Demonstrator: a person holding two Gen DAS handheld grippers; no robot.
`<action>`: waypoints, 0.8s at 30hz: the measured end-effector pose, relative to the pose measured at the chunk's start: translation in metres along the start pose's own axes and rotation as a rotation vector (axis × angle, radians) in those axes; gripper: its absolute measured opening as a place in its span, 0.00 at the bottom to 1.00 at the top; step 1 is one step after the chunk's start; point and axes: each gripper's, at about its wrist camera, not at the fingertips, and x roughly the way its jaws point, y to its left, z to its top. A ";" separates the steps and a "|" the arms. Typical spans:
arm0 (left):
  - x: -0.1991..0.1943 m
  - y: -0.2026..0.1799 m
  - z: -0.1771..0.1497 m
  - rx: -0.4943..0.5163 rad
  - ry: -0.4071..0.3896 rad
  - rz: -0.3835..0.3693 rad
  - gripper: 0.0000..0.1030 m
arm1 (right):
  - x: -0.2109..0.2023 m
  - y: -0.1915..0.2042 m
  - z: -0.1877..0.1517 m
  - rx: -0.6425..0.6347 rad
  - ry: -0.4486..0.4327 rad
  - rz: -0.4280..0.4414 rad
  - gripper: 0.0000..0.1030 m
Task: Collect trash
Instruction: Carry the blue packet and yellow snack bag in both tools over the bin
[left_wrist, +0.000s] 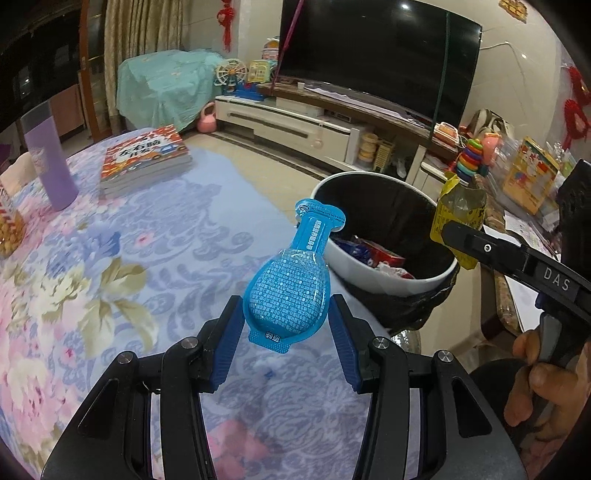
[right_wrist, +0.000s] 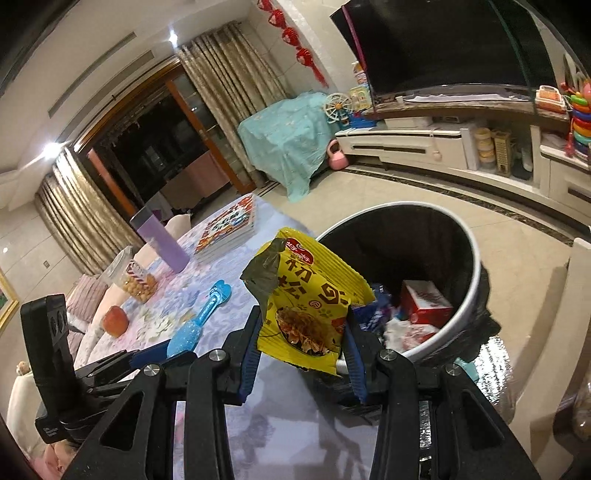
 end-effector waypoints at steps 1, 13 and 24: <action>0.001 -0.002 0.001 0.004 0.001 -0.004 0.45 | -0.001 -0.002 0.000 0.004 -0.002 -0.003 0.40; 0.008 -0.027 0.016 0.046 -0.006 -0.024 0.45 | -0.007 -0.024 0.005 0.026 -0.012 -0.020 0.40; 0.016 -0.045 0.027 0.078 -0.005 -0.039 0.45 | -0.010 -0.037 0.012 0.041 -0.022 -0.031 0.40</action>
